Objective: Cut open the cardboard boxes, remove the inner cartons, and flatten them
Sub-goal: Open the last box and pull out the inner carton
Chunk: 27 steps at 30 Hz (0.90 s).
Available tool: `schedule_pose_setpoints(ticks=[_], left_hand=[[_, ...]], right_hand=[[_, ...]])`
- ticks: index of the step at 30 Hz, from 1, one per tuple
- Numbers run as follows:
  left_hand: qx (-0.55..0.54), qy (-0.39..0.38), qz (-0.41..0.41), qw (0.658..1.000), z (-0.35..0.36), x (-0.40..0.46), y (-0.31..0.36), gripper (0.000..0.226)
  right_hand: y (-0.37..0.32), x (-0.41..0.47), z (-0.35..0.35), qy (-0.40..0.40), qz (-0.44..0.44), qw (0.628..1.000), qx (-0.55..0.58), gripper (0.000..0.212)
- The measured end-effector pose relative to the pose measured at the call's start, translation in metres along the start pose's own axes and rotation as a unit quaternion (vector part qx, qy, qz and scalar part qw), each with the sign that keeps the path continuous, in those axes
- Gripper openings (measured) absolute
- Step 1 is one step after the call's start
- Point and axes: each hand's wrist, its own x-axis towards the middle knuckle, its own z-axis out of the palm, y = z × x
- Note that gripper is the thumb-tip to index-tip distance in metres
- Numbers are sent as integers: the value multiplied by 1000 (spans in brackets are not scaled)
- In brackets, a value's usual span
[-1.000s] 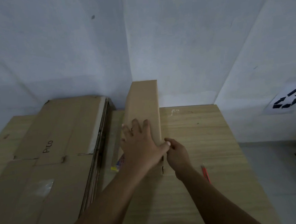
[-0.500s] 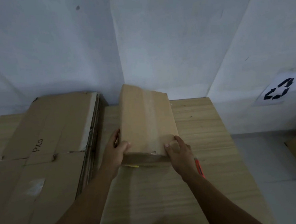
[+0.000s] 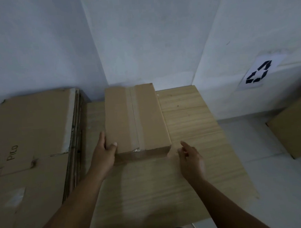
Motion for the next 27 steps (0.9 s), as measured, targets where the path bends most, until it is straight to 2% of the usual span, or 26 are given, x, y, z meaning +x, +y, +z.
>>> schedule_pose_setpoints(ticks=[3, 5, 10, 12, 14, 17, 20, 22, 25, 27], left_hand=[[30, 1, 28, 999, 4, -6, 3, 62], [65, -4, 53, 996, 7, -9, 3, 53], [94, -19, 74, 993, 0, -11, 2, 50], [94, -25, 86, 992, -3, -10, 2, 49], [97, -32, 93, 990, -6, -8, 1, 49], [108, -36, 91, 989, -7, -5, 1, 49], [98, -37, 98, 990, -5, -3, 1, 49], [109, -39, 106, 988, -2, -2, 2, 49], [124, -44, 109, 985, 4, -3, 5, 49], [121, -44, 110, 986, 7, -4, 5, 49]], right_hand=[[38, -9, -9, -34, 64, 990, -124, 41], [52, -14, -11, -63, 79, 983, -153, 41], [56, -16, -6, -35, 105, 986, -123, 38], [52, -15, -7, -13, 137, 987, -88, 34], [47, -16, -9, 14, 131, 990, -49, 31], [34, -24, -9, 51, 0, 999, 16, 18], [13, -29, 1, 12, -163, 984, 64, 18], [-5, -31, 13, -14, -243, 968, 51, 23], [-20, -34, 33, -33, -290, 956, -35, 42], [-22, -37, 41, -35, -290, 954, -69, 45]])
